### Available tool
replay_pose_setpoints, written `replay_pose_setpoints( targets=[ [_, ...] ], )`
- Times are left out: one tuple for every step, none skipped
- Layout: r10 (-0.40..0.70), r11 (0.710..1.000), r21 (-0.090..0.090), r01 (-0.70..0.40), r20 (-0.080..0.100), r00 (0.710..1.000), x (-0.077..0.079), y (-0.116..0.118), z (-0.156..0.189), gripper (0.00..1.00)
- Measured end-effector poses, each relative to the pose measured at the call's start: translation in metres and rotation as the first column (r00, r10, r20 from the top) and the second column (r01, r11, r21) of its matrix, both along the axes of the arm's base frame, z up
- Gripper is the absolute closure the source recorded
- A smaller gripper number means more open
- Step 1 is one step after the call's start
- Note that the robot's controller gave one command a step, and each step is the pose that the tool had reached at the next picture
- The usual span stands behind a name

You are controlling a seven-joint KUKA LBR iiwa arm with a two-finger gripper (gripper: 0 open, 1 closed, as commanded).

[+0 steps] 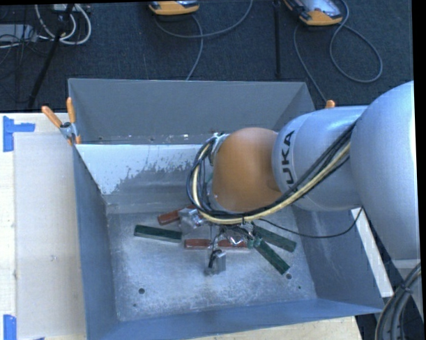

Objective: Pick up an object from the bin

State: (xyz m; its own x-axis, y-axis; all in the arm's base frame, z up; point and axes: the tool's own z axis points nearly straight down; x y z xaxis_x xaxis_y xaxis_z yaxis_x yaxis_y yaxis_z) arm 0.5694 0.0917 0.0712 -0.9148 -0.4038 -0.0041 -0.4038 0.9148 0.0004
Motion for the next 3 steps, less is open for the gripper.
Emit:
replay_pose_setpoints(
  targets=[
    [-0.004,1.000,-0.001,0.004,-0.002,1.000,0.028,-0.016,0.006,0.00],
    [-0.004,1.000,0.000,0.004,-0.006,1.000,0.008,0.024,0.013,0.00],
    [-0.104,0.995,-0.001,0.104,-0.001,0.995,0.047,0.051,-0.001,0.00]
  ],
)
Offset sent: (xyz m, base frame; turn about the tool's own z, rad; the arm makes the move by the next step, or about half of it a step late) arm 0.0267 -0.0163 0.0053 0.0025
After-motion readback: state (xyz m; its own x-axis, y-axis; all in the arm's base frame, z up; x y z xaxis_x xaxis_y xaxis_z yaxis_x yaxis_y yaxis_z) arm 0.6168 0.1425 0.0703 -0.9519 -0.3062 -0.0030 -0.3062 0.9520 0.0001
